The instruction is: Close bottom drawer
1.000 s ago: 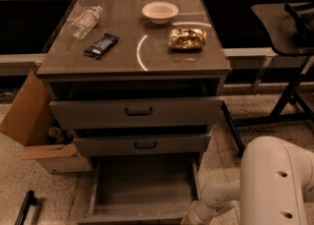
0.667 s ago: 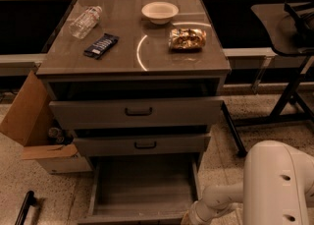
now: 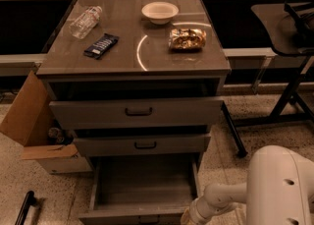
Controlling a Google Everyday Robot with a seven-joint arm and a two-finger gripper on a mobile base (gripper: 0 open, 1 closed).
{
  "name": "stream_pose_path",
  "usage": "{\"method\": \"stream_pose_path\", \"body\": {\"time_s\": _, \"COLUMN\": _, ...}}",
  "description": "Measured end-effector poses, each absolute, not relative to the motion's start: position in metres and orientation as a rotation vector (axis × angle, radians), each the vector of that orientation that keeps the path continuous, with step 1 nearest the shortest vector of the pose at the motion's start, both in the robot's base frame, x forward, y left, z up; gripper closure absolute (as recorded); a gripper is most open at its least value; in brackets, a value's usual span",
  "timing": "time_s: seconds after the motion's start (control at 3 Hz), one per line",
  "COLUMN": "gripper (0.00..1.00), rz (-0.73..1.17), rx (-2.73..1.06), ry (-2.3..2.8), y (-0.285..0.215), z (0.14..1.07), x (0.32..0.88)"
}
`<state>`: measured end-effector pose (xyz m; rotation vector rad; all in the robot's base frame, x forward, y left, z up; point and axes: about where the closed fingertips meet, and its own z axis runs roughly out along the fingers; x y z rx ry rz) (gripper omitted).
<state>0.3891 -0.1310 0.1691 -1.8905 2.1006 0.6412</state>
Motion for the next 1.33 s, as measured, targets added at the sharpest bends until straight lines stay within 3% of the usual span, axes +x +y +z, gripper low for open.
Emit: {"method": "stream_pose_path", "body": {"time_s": 1.33, "gripper": 1.00, "rz": 0.531, "rx": -1.859, "ry": 2.048, "y": -0.142, "z": 0.152, "x": 0.446}}
